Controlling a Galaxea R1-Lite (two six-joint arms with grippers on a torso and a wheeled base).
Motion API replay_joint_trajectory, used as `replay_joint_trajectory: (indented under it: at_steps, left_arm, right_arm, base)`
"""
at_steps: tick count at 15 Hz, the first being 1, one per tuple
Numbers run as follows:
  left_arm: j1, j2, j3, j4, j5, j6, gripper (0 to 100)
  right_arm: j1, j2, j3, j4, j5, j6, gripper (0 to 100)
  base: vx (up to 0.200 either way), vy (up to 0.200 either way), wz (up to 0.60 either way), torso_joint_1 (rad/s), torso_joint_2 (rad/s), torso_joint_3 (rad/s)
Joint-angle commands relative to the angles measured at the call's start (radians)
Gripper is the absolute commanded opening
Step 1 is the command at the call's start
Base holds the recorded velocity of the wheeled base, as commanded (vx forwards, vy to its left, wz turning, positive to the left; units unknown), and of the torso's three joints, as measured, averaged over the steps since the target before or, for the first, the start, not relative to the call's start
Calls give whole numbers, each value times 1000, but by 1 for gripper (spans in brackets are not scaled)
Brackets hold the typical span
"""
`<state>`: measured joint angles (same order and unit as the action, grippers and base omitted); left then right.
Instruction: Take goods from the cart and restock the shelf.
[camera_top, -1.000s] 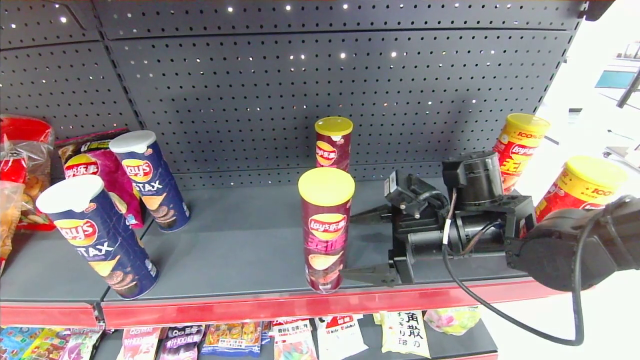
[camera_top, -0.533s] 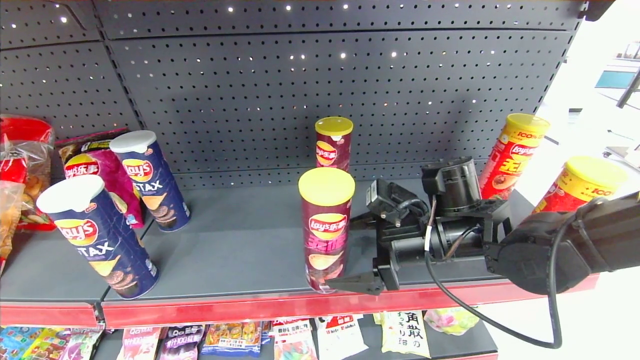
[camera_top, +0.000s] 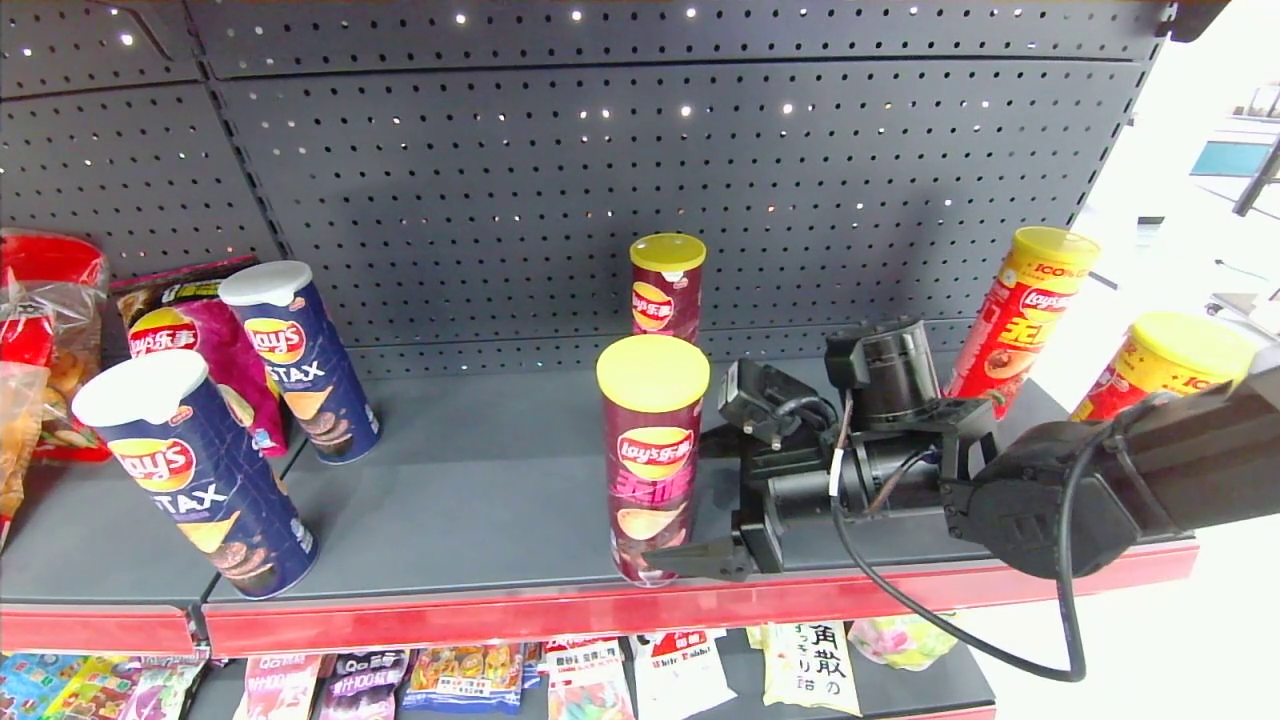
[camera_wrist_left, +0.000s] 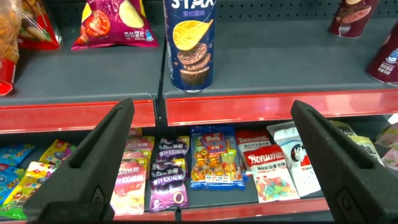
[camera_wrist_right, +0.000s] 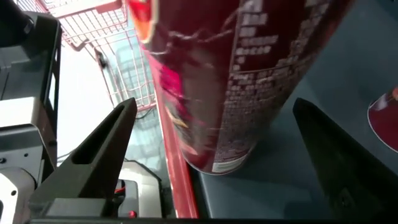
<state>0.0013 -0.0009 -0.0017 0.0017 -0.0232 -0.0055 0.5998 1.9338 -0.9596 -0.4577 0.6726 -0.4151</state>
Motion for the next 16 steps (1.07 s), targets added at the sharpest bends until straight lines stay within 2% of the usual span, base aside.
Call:
replay_joint_trajectory:
  at_steps: [1, 5, 8, 10, 11, 16]
  left_arm:
    - [0, 1, 0, 0, 0, -1, 100]
    - [0, 1, 0, 0, 0, -1, 100]
    - [0, 1, 0, 0, 0, -1, 100]
    - [0, 1, 0, 0, 0, -1, 100]
    - [0, 1, 0, 0, 0, -1, 100]
    - [0, 1, 0, 0, 0, -1, 100]
  right_arm:
    - [2, 10, -2, -1, -1, 1, 100]
    - [3, 43, -67, -1, -16, 42, 100]
    - [3, 53, -67, -3, -16, 39, 100]
    - [6, 71, -64, -62, -18, 42, 100]
    - [8, 73, -67, -68, -18, 42, 0]
    - [8, 70, -54, -67, -18, 44, 0]
  base:
    - [0, 0, 0, 0, 0, 0]
    - [0, 0, 0, 0, 0, 0]
    - [0, 0, 0, 0, 0, 0]
    - [0, 0, 0, 0, 0, 0]
    - [0, 0, 0, 0, 0, 0]
    - [0, 0, 0, 0, 0, 0]
